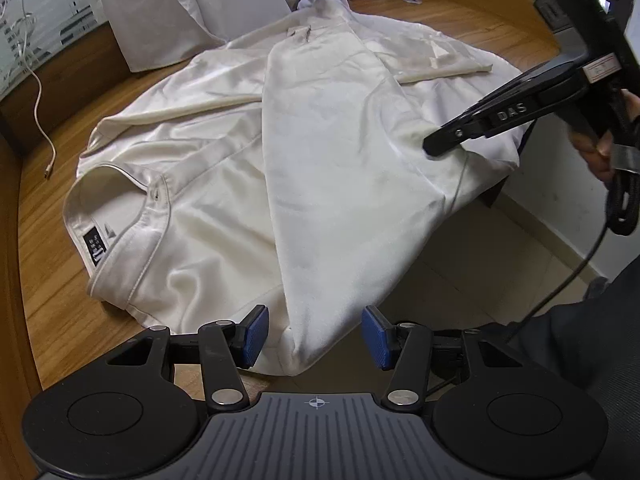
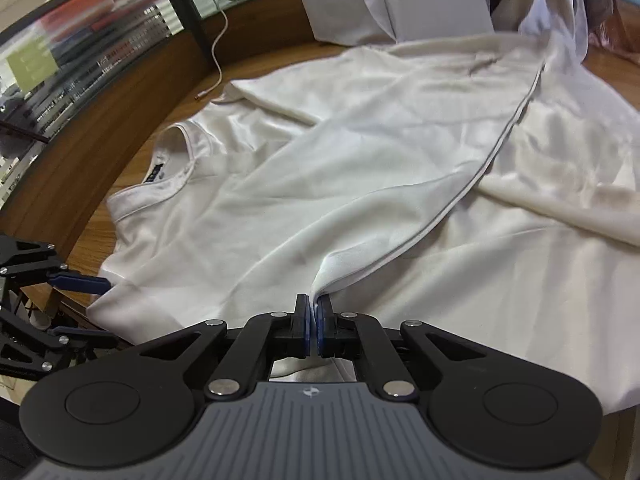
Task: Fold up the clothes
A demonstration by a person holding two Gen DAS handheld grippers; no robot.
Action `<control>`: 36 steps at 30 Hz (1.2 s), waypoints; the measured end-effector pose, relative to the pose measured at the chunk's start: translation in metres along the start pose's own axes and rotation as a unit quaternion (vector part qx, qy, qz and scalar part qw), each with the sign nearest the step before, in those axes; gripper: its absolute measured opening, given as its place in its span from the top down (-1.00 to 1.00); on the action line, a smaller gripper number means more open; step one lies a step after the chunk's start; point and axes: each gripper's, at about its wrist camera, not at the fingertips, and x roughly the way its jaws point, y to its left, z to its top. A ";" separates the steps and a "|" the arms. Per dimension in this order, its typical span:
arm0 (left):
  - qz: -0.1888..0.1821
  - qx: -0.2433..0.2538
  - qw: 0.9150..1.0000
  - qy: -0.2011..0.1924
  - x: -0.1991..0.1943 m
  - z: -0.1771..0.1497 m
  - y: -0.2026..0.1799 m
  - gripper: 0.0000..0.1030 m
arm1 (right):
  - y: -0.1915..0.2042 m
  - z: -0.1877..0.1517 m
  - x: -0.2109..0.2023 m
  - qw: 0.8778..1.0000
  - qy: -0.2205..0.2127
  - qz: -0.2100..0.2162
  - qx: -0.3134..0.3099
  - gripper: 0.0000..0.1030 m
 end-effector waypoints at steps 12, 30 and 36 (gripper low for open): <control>0.000 0.002 1.000 -0.009 0.000 -0.006 0.000 -0.05 | 0.025 -0.018 -0.014 1.000 0.009 0.003 -0.009 0.93; 0.014 -0.112 0.992 -0.055 -0.029 0.043 -0.004 -0.06 | -0.072 0.077 -0.064 0.993 -0.079 -0.085 0.030 0.42; 0.014 -0.135 0.989 -0.051 -0.006 0.085 -0.026 -0.06 | -0.126 0.120 -0.052 0.990 -0.089 -0.094 0.046 0.36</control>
